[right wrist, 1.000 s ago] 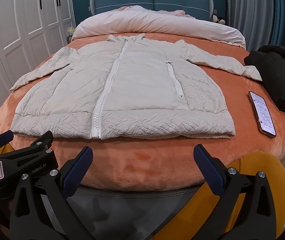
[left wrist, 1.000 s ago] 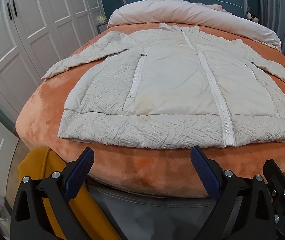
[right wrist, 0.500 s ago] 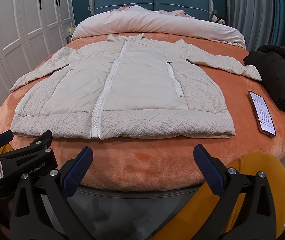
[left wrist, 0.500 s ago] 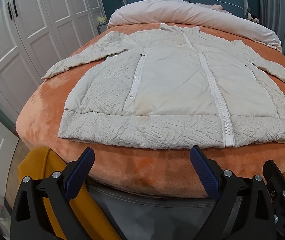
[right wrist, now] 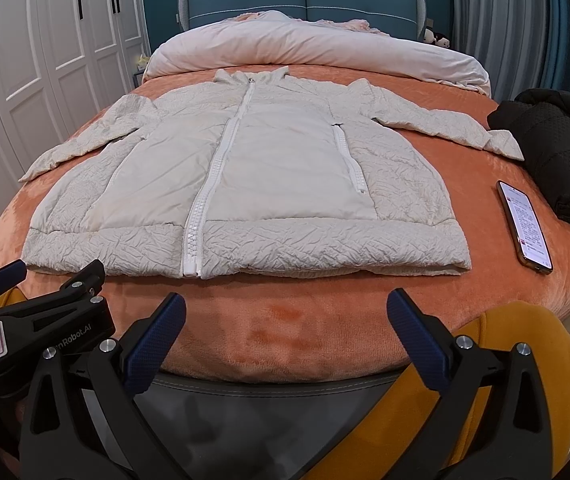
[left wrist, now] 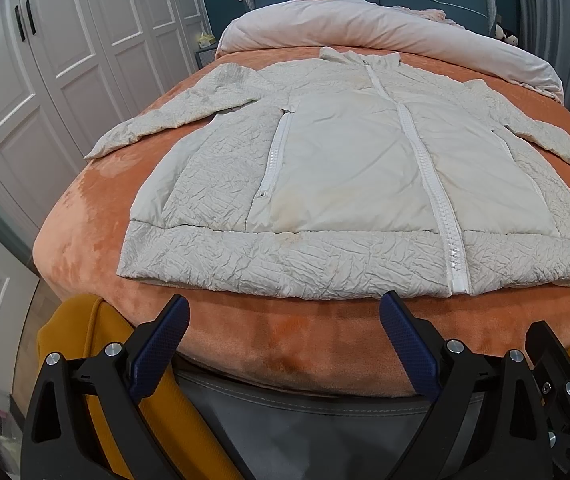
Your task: Fold large clothes
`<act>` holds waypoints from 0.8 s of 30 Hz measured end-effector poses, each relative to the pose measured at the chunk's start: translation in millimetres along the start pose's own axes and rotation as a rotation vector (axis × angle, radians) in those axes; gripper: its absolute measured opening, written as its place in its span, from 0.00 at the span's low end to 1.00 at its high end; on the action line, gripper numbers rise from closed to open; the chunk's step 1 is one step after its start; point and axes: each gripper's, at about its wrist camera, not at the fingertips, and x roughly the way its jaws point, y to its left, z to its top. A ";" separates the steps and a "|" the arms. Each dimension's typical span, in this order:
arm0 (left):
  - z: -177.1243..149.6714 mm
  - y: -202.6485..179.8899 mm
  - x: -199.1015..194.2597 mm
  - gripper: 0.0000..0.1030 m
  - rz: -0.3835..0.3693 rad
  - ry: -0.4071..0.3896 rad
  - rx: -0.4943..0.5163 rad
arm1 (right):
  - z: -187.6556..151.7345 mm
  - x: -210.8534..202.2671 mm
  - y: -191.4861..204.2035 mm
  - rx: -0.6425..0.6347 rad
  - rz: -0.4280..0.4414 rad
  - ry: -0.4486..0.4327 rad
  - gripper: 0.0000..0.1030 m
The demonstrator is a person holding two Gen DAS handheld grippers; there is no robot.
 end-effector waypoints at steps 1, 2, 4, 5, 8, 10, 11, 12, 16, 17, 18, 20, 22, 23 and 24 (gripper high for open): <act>-0.2 -0.3 0.0 0.90 0.001 -0.001 0.001 | 0.0 0.0 0.2 0.000 0.000 0.000 0.95; -0.2 -0.2 0.0 0.90 0.001 -0.001 0.001 | 0.0 0.2 -0.2 0.000 0.000 0.000 0.95; -0.1 -0.1 0.1 0.90 0.001 0.000 0.001 | 0.2 0.1 -0.1 0.000 0.001 0.001 0.95; -0.1 0.0 0.1 0.90 0.000 0.000 0.000 | 0.1 0.2 -0.3 0.000 0.000 0.001 0.95; -0.2 0.1 0.1 0.90 0.000 0.000 0.001 | 0.2 0.1 0.0 0.000 0.000 0.001 0.95; -0.3 0.0 0.0 0.90 0.001 0.000 0.002 | 0.2 0.3 -0.3 0.000 0.000 0.001 0.95; -0.3 0.1 -0.2 0.89 0.001 0.000 0.002 | 0.1 0.4 -0.8 0.000 0.001 0.001 0.95; -0.3 0.1 0.1 0.89 0.000 0.000 0.001 | 0.1 0.4 -0.8 0.000 0.001 0.001 0.95; -0.3 0.2 0.4 0.89 0.001 0.001 0.000 | 0.0 0.6 -1.1 0.000 0.001 0.001 0.95; -0.3 0.7 0.5 0.89 0.001 0.002 0.000 | 0.1 0.5 -0.8 0.000 0.002 0.002 0.95; -0.4 1.4 0.8 0.89 0.001 0.003 -0.001 | -0.1 0.7 -0.5 0.000 0.002 0.002 0.95; -0.4 1.6 0.9 0.89 0.001 0.003 -0.001 | -0.3 0.8 -0.3 -0.001 0.001 0.002 0.95; -0.9 2.4 1.4 0.89 0.001 0.005 -0.004 | -0.3 0.9 -0.3 0.000 0.001 0.002 0.95; -1.1 2.2 1.5 0.88 0.002 0.006 -0.004 | -0.3 0.9 -0.2 0.000 0.001 0.002 0.95; -1.2 2.4 1.4 0.88 0.002 0.005 -0.003 | -0.3 0.8 0.1 0.000 0.000 0.002 0.95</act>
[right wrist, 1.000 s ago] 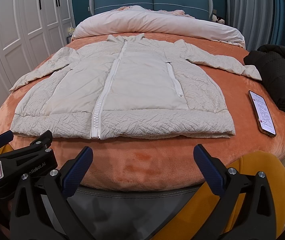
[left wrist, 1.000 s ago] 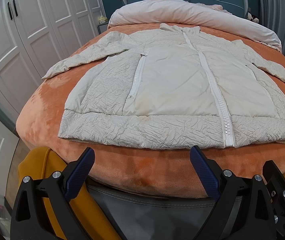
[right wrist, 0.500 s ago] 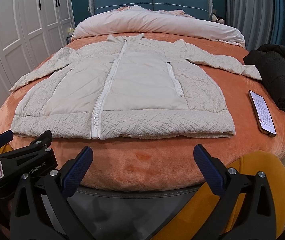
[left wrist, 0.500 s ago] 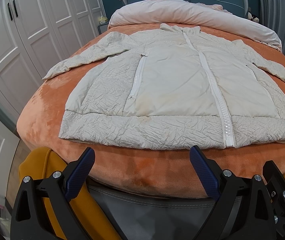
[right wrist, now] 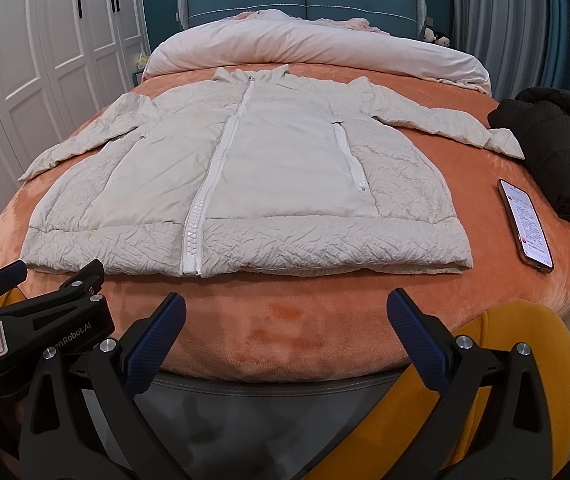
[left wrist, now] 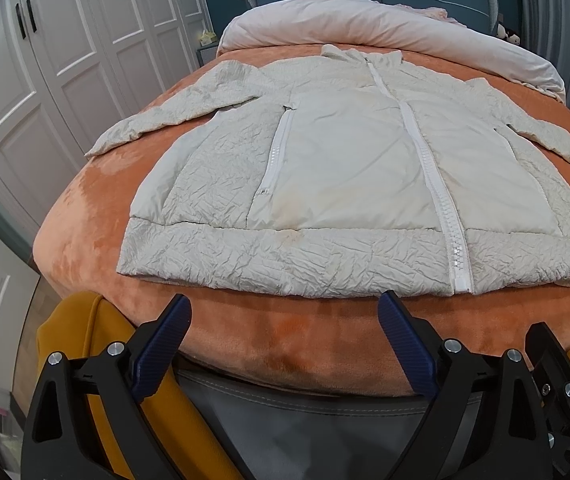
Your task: Fold large clothes
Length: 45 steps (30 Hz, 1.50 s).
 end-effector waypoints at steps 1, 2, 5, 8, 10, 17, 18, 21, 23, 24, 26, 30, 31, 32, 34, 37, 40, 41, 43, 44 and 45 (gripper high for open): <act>-0.1 0.3 0.0 0.88 0.000 0.000 0.000 | 0.0 0.1 -0.2 0.000 0.000 0.000 0.95; 0.1 -0.1 0.0 0.87 0.000 0.000 0.000 | 0.0 -0.1 0.0 0.000 0.000 0.000 0.95; 0.0 0.0 0.0 0.87 0.001 0.000 -0.001 | -1.2 1.0 0.7 0.000 0.000 0.001 0.95; -1.0 0.0 1.3 0.87 -0.002 0.003 -0.003 | -1.4 1.3 1.0 0.002 0.004 0.004 0.95; -0.9 0.4 3.8 0.87 -0.012 0.006 -0.002 | -2.2 4.6 0.7 0.001 0.017 0.015 0.95; 32.1 28.8 19.4 0.91 -0.020 -0.022 -0.076 | 26.7 33.3 -49.0 0.095 0.015 0.023 0.95; 42.0 36.8 24.0 0.91 -0.018 -0.031 -0.095 | 41.2 37.9 -66.2 0.117 -0.004 0.008 0.95; 69.7 54.7 39.3 0.91 -0.009 -0.048 -0.126 | 86.5 51.8 -120.4 0.190 -0.030 -0.040 0.95; 88.6 66.1 50.6 0.91 0.017 -0.063 -0.142 | 117.3 65.4 -163.0 0.240 -0.061 -0.068 0.95; 100.5 73.5 60.1 0.91 0.031 -0.067 -0.158 | 130.6 73.5 -182.6 0.267 -0.076 -0.076 0.95; 120.6 85.7 78.0 0.91 0.045 -0.068 -0.189 | 153.3 91.6 -224.6 0.335 -0.102 -0.086 0.95; 152.2 99.4 112.2 0.91 0.073 -0.062 -0.216 | 183.4 147.5 -315.9 0.522 -0.155 -0.055 0.95; 160.4 102.3 123.8 0.91 0.079 -0.056 -0.223 | 186.2 161.1 -334.8 0.570 -0.175 -0.043 0.95; 164.6 103.7 130.3 0.91 0.079 -0.053 -0.228 | 187.3 169.6 -348.9 0.610 -0.188 -0.039 0.95; 175.0 106.6 150.1 0.91 0.089 -0.039 -0.248 | 187.9 194.0 -381.2 0.713 -0.205 -0.023 0.95; 185.5 111.7 178.6 0.91 0.087 -0.011 -0.278 | 187.6 225.1 -409.3 0.807 -0.241 0.009 0.95; 189.1 115.3 205.4 0.91 0.067 0.045 -0.309 | 186.6 252.8 -424.8 0.865 -0.249 0.020 0.95; 188.7 115.9 211.7 0.91 0.061 0.057 -0.317 | 186.2 255.2 -426.8 0.875 -0.243 0.011 0.87; 187.4 116.3 217.2 0.91 0.056 0.062 -0.323 | 196.7 262.2 -421.1 0.861 -0.210 -0.054 0.47; 186.7 116.7 217.5 0.91 0.052 0.062 -0.323 | 202.4 265.5 -419.3 0.863 -0.187 -0.044 0.30; 186.3 117.7 218.2 0.91 0.048 0.061 -0.325 | 213.2 264.9 -412.4 0.863 -0.165 -0.066 0.19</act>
